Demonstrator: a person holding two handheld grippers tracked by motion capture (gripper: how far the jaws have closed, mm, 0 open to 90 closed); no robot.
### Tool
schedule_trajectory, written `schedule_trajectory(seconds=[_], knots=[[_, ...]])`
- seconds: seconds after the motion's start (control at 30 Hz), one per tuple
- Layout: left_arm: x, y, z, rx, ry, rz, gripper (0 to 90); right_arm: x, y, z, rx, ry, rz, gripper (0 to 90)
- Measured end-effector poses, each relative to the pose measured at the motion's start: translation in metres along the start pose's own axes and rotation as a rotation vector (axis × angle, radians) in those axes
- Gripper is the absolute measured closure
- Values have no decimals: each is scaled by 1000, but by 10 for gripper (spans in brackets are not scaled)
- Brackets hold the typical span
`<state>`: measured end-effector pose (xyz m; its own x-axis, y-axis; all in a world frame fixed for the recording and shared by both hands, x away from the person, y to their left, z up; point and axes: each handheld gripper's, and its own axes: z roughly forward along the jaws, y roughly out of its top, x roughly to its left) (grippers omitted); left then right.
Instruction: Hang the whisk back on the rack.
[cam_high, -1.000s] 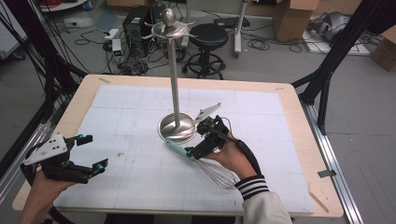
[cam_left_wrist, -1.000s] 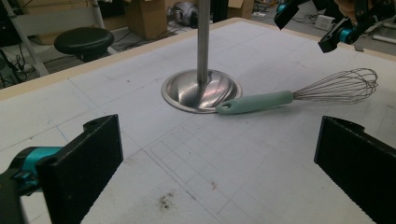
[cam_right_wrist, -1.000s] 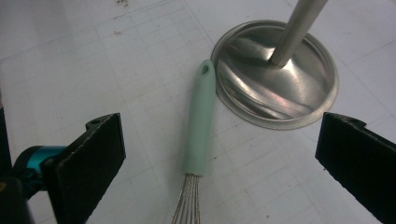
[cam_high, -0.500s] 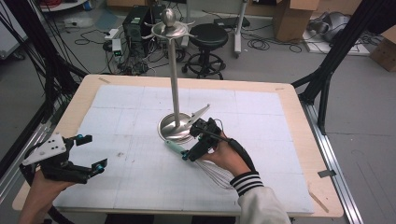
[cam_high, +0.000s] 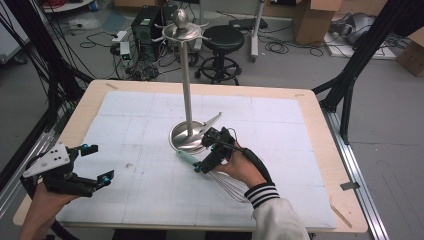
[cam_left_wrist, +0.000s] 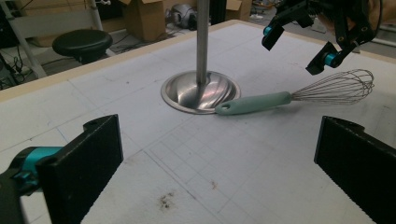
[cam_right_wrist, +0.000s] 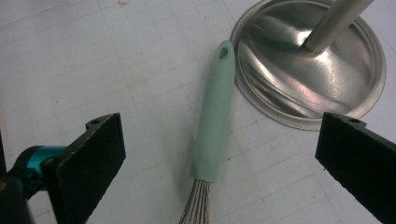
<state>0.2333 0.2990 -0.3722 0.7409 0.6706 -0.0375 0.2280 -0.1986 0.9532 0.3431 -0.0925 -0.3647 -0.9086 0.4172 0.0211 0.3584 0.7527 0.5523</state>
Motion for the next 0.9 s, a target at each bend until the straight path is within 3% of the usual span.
schedule_trajectory(seconds=[0.37, 0.9], knots=[[1, 0, -1, -4, -2, 3, 17, 0, 2, 12, 43, 27, -4, 4], [1, -1, -1, -3, -5, 1, 17, 1, -2, 37, 134, 5, -14, 4]])
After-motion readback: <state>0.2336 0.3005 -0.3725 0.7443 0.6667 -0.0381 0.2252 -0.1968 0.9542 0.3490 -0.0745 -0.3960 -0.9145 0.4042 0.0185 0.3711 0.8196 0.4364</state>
